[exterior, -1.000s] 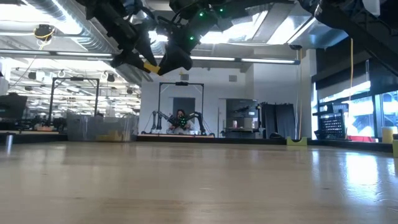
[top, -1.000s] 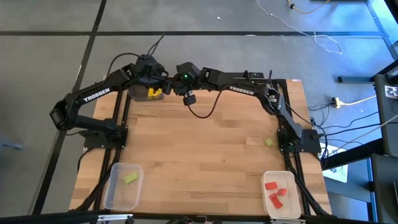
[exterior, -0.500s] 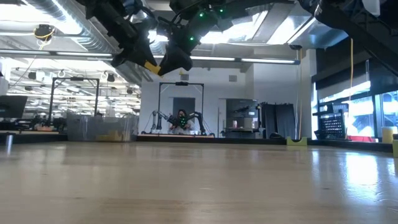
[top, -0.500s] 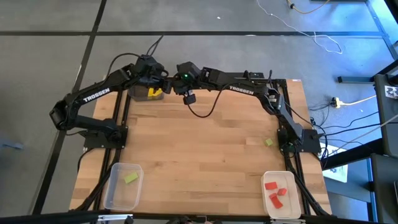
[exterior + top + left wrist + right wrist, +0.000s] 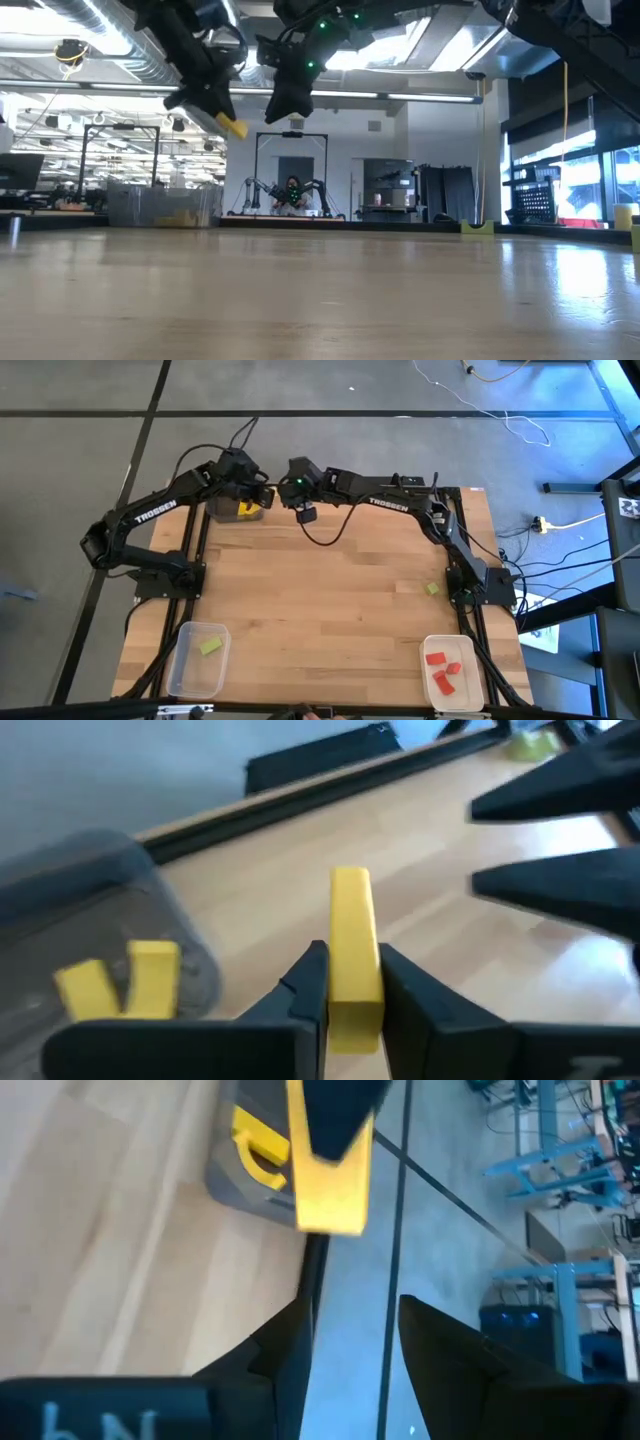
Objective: Sort & place blocks by color
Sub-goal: Put the yellow block into the black bin
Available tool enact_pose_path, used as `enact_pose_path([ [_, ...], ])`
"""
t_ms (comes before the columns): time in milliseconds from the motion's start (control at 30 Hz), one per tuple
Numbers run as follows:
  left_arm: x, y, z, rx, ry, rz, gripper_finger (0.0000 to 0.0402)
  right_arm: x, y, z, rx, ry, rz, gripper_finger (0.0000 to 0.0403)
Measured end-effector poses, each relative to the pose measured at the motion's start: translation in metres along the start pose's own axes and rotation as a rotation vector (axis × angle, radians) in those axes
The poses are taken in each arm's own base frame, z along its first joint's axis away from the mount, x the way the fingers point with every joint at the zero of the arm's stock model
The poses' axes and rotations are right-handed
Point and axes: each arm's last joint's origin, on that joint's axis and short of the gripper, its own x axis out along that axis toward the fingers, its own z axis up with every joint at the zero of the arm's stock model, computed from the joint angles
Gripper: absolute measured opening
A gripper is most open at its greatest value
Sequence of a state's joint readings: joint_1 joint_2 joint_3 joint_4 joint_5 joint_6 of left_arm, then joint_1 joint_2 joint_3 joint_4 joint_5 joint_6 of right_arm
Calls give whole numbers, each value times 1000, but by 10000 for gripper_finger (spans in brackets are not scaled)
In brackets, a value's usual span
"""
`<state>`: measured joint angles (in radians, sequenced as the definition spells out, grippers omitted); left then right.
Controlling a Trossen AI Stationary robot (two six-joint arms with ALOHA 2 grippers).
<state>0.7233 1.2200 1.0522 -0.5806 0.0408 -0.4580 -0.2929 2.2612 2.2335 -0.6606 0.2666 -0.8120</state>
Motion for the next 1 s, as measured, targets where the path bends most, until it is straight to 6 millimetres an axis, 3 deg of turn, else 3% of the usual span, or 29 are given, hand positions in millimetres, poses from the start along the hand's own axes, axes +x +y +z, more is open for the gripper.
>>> enact_pose_path([
  [233,-2,11,-3,8,20,145,50,-14,-9,5,18,1,-1,153],
  [433,-7,34,-11,-15,107,378,49,-33,-20,7,55,4,-11,153],
  [733,-15,63,-17,-81,228,531,49,-59,-33,7,61,19,-58,154],
  [1000,11,88,-47,-123,271,543,49,-66,-35,7,77,21,-58,154],
])
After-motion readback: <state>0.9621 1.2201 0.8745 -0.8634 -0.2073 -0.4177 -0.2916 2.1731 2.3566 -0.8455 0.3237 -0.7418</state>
